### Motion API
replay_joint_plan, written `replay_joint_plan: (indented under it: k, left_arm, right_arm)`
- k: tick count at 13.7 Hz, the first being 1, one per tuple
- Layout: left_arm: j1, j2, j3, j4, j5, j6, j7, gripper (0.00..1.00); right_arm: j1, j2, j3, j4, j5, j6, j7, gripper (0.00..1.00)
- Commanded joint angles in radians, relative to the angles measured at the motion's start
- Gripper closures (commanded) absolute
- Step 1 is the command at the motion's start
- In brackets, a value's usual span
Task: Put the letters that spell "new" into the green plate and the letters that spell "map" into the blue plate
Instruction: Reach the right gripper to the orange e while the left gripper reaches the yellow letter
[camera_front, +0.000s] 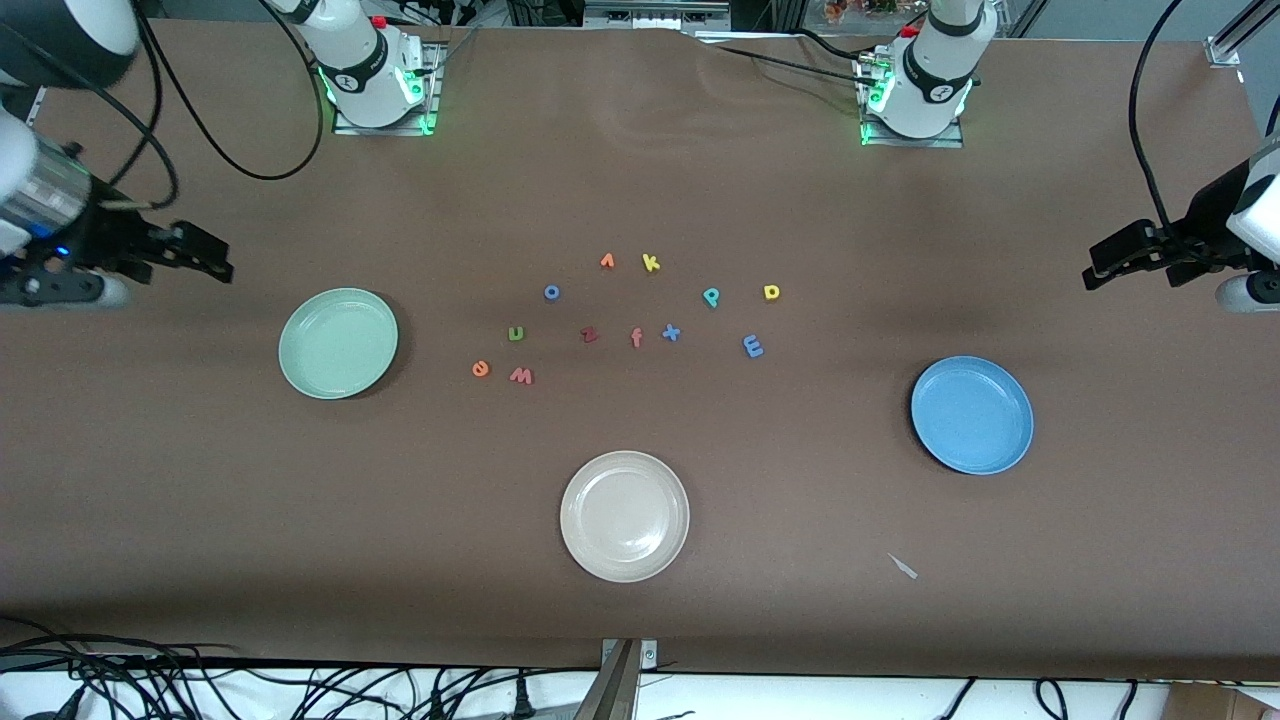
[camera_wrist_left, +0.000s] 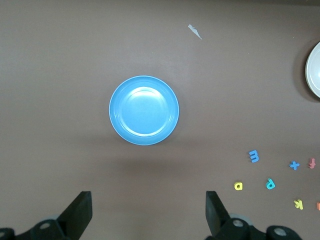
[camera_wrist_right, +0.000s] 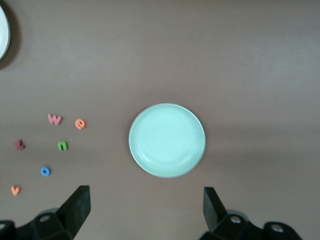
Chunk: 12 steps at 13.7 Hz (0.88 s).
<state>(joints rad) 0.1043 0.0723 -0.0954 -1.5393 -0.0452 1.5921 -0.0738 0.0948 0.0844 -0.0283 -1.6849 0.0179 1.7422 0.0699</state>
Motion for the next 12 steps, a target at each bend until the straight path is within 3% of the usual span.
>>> replay_joint_plan:
  k: [1,3,7,9,12]
  left_arm:
    - [0.000,-0.003,-0.003,0.004,0.025,-0.009,0.017,0.00]
    - [0.000,-0.002,-0.001,0.004,0.025,-0.009,0.014,0.00]
    - [0.008,0.069,-0.001,0.010,0.025,-0.005,-0.004,0.00]
    - [-0.021,0.132,-0.009,0.008,0.025,-0.003,-0.006,0.00]
    - [-0.106,0.152,-0.033,-0.019,0.021,0.005,-0.070,0.00]
  right_arm:
    - [0.035,0.092,-0.001,0.002,-0.012,0.069,0.085,0.00]
    - [0.100,0.162,-0.004,-0.001,-0.016,0.149,0.155,0.00]
    - [0.209,0.293,-0.002,-0.001,-0.085,0.244,0.518,0.00]
    - [0.256,0.365,-0.002,-0.007,-0.088,0.324,0.718,0.00]
    - [0.299,0.400,-0.001,-0.087,-0.081,0.504,0.981,0.01]
